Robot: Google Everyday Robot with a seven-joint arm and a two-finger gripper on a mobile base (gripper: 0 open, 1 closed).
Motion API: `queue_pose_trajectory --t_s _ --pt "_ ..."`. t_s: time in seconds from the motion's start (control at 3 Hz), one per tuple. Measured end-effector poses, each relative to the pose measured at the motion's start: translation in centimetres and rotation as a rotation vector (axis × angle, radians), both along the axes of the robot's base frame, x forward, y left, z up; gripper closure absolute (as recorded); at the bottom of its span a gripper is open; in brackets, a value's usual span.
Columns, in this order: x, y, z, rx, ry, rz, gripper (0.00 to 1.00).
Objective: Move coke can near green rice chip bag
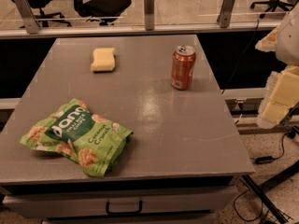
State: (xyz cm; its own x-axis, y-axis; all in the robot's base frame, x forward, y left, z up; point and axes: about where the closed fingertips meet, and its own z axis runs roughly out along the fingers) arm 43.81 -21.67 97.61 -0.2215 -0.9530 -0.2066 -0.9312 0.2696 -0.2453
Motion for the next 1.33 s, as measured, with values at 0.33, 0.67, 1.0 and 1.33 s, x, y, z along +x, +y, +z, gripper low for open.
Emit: queue_pose_trajectory --t_s 0.33,0.67,1.0,1.33 --pt "0.0 0.0 0.0 0.000 0.000 0.000 0.00" --pt "1.9 0.2 -0.6 0.020 0.011 -0.032 0.00" --pt "6.9 1.5 -2.6 0.082 0.025 -0.086 0.00" --pt "10.8 2.9 -4.2 0.132 0.021 -0.118 0.00"
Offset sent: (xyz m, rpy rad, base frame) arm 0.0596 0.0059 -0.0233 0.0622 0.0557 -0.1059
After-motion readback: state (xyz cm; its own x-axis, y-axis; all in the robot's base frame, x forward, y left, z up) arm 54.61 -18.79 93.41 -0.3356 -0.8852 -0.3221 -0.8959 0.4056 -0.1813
